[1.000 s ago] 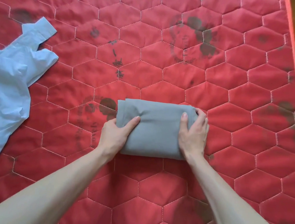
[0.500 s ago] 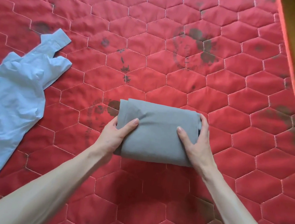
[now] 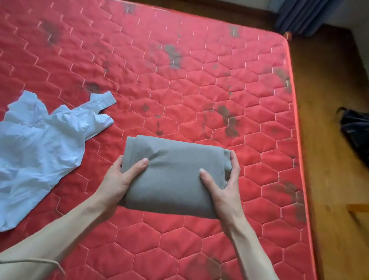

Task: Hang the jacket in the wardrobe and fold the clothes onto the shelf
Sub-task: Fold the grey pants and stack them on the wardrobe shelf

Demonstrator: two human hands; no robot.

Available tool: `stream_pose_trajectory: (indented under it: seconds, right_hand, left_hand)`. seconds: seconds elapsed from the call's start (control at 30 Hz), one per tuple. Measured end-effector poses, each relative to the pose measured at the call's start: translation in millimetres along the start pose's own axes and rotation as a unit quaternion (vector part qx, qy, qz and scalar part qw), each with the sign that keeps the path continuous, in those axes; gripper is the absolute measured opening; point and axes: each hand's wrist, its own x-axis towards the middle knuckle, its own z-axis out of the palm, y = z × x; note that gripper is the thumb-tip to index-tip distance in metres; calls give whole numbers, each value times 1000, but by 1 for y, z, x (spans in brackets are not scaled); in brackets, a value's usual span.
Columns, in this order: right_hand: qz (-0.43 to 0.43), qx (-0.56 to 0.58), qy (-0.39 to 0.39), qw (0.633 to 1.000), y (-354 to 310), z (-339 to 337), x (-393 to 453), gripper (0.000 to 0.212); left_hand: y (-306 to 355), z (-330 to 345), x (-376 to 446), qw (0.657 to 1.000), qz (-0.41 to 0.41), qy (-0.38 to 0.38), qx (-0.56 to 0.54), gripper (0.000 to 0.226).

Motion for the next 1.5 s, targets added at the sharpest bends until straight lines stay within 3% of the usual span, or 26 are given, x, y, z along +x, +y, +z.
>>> stream_pose_trajectory:
  seconds: [0.1,0.17,0.33,0.43,0.57,0.73,0.83,1.0,1.17,1.37,1.5]
  right_hand:
    - [-14,-8,21,1000,-51,-2,-30,118]
    - [5,10,4,1000,-83,-5,-48,123]
    - [89,40,-111,989,-150,-10,-92,81]
    - [90,2,-166,982,-181,-9,-113,58]
    - [11,-18,-189,982,-216,1,-142,29]
    - [-79,-14,-245,966,-247,32,-185,40]
    - [-125,-35,-307,943,-267,62,-217,47]
    - [-174,-76,-413,891,-295,124,-284,48]
    - [-199,-155,-432,866,-299,209,-352,94]
    - [-268,-136,-520,799,-298,304,-483,79]
    - [-290,-147,-555,766,-286,376,-559,54]
  left_hand:
    - [42,-10,-46,1000,0,13,-8,71]
    - [71,-17,-77,1000,-3,15,-5,68]
    - [127,-22,-163,998,21,53,-20,35]
    - [143,-27,-209,995,48,78,-33,25]
    - [144,-42,-269,987,79,131,-45,40]
    - [142,-67,-348,964,129,216,-86,62]
    - [145,-87,-398,944,164,273,-92,62]
    - [134,-130,-478,897,180,355,-194,45]
    - [108,-186,-552,842,208,422,-263,52]
    - [60,-274,-652,779,217,499,-311,61]
    - [26,-337,-709,741,227,540,-327,60]
